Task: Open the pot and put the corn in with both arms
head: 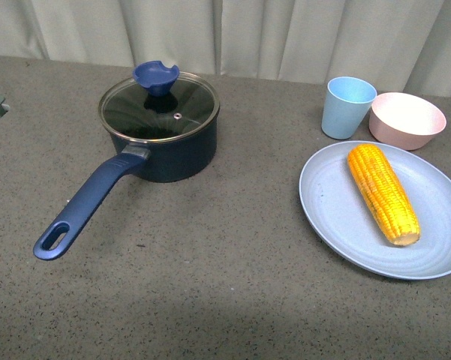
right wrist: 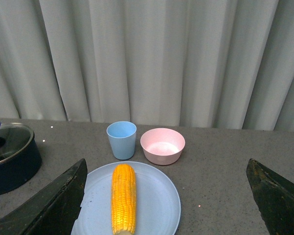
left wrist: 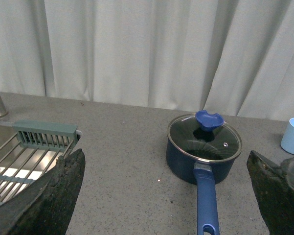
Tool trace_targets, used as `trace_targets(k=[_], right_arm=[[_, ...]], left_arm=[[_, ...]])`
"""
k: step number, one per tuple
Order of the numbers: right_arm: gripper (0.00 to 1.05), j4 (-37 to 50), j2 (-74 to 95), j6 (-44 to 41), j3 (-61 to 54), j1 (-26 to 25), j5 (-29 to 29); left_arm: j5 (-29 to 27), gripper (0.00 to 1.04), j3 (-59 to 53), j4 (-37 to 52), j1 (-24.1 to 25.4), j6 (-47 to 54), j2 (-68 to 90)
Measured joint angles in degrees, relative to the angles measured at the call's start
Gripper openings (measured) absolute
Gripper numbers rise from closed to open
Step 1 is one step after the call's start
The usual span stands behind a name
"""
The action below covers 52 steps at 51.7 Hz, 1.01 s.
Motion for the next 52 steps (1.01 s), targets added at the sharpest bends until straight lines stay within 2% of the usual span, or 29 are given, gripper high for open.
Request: trace_targets(k=[52], right_arm=[[0.95,0.0,0.0,0.0,0.0,0.0,0.0]], left_arm=[[0.0,0.98,0.0,0.0,0.0,0.0,0.0]])
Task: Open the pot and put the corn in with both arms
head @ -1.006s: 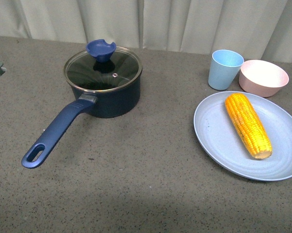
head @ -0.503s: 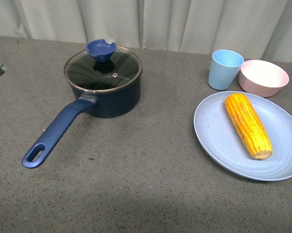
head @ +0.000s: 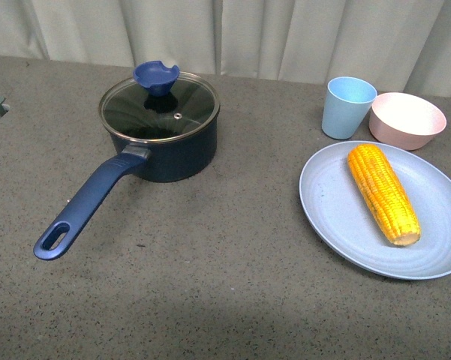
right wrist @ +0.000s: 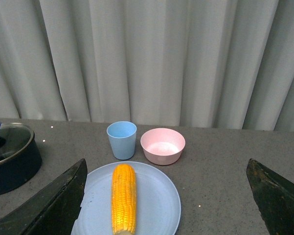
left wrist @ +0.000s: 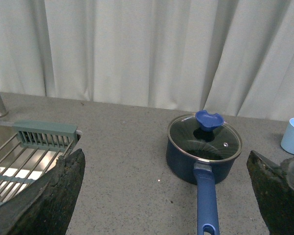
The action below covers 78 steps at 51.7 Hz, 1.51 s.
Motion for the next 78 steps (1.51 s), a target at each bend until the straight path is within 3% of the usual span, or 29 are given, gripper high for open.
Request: trace_targets(k=[57,61,62,63,67,78], right_arm=[[0.95,0.0,0.0,0.0,0.0,0.0,0.0],[0.95,0.0,0.0,0.0,0.0,0.0,0.0],[0.95,0.0,0.0,0.0,0.0,0.0,0.1],[0.95,0.0,0.0,0.0,0.0,0.0,0.1],[0.95,0.0,0.0,0.0,0.0,0.0,0.0],[0.95,0.0,0.0,0.0,0.0,0.0,0.0]], left_arm=[[0.0,0.98,0.0,0.0,0.0,0.0,0.0],[-11.5,0.98,1.0,-3.0,-4.0,-3.0,4.1],[-14.9,0.98,1.0,-2.0,-5.0,-4.0,6.6],[-15.0,0.98,1.0,0.2,-5.3,-5.4,9.8],[-13.6,0.98,1.1,7.1,-5.2,-7.5,16.9],[-11.3,0.98,5.2,37.7,-7.5,-10.4,48.4]])
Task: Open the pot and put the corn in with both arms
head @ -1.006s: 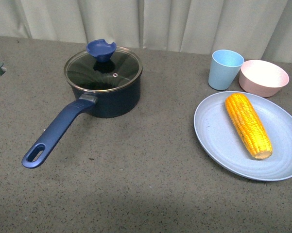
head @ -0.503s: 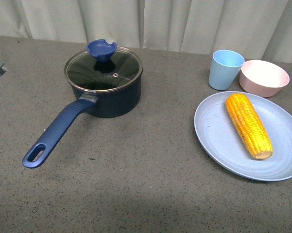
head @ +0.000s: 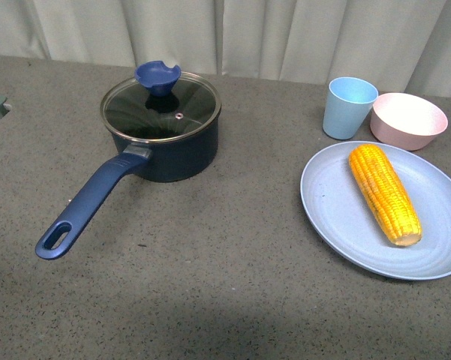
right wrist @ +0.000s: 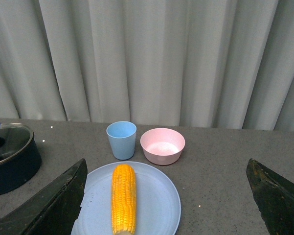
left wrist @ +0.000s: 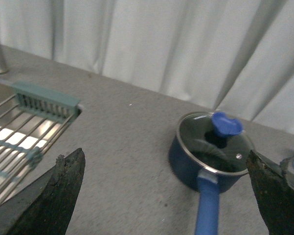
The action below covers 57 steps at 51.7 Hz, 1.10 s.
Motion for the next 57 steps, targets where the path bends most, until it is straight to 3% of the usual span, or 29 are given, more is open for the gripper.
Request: trace_targets(k=[6,14,37,57], right_arm=[[0.95,0.0,0.0,0.0,0.0,0.0,0.0],[0.95,0.0,0.0,0.0,0.0,0.0,0.0],[0.95,0.0,0.0,0.0,0.0,0.0,0.0],[0.95,0.0,0.0,0.0,0.0,0.0,0.0]], left_arm=[[2.3,0.98,5.4,13.3,-3.0,0.3,17.9],[3.9,0.98,13.6,18.6,-4.8,0.5,34.8],[5.0,0.98,39.1,19.1,-8.7,5.1,62.3],[4.5,0.98,50.8,17.2,-9.2,7.4,74.4]])
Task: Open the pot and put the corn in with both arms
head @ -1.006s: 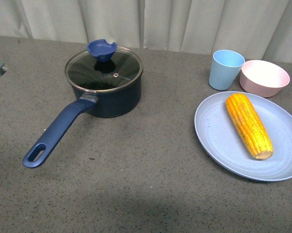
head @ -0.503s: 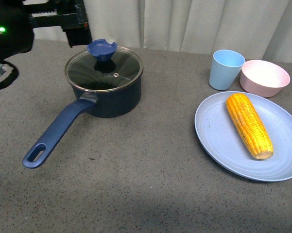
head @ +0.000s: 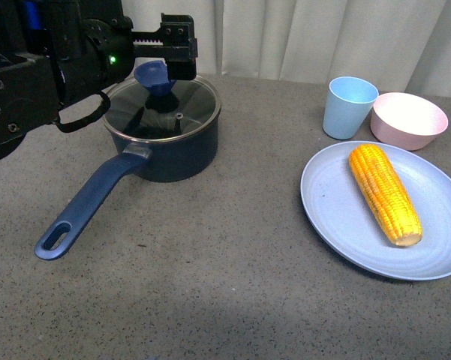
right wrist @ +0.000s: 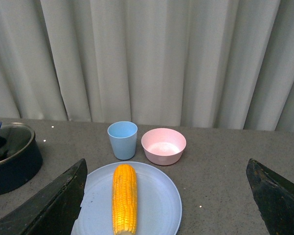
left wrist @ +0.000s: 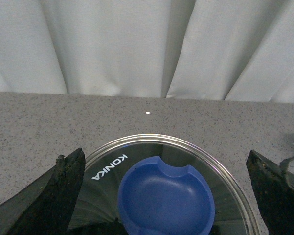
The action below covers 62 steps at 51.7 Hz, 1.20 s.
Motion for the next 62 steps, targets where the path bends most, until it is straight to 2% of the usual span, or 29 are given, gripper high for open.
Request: trace_targets(k=[19,38,40,45,48,62], right_arm=[[0.95,0.0,0.0,0.0,0.0,0.0,0.0],[0.95,0.0,0.0,0.0,0.0,0.0,0.0],[0.95,0.0,0.0,0.0,0.0,0.0,0.0],[0.95,0.0,0.0,0.0,0.0,0.0,0.0],[0.95,0.0,0.0,0.0,0.0,0.0,0.0],[0.95,0.0,0.0,0.0,0.0,0.0,0.0]], left_arm=[[-0.7,0.98,6.8,-3.9,0.9,-0.1,6.5],[-0.2,0.98,7.2,-4.2,1.1,-0.1,7.1],[-0.1,0.94,7.2,-4.2,1.1,0.0,7.2],[0.5,0.72,7.3,-4.2,0.9,0.0,7.2],[0.4,0.64,7.3,-4.2,0.7,0.2,7.2],[1.1,0.63,6.6,-4.0,0.6,0.6,5.9]])
